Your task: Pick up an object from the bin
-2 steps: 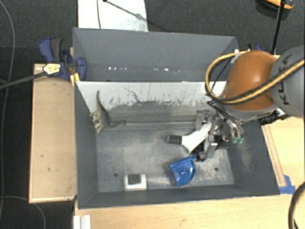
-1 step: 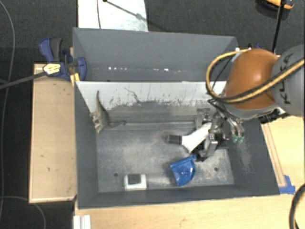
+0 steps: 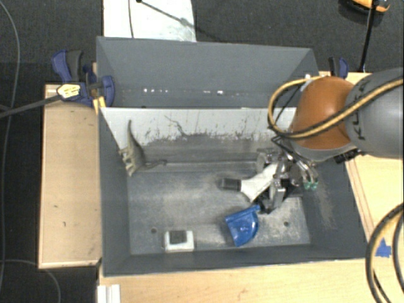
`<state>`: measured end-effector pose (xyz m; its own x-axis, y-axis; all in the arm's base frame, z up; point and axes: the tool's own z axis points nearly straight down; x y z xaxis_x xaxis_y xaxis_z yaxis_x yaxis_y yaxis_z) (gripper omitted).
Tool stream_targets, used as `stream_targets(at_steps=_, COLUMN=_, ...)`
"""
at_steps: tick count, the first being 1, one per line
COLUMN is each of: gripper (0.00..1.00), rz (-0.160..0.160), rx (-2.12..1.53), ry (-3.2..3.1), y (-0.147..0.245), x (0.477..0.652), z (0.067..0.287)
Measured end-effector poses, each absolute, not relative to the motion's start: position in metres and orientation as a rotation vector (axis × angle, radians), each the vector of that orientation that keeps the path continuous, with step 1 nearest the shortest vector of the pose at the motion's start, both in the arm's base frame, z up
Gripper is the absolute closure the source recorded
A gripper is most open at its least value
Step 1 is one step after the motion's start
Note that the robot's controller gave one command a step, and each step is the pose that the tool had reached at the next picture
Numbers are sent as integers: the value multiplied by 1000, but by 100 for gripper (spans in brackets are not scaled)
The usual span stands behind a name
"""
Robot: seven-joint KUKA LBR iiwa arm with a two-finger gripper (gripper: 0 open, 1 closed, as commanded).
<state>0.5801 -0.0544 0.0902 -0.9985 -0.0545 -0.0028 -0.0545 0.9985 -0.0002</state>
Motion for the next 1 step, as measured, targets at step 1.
stream_targets(at_steps=1, gripper=0, rz=5, rx=-215, ry=3129, y=-66, x=588, z=72)
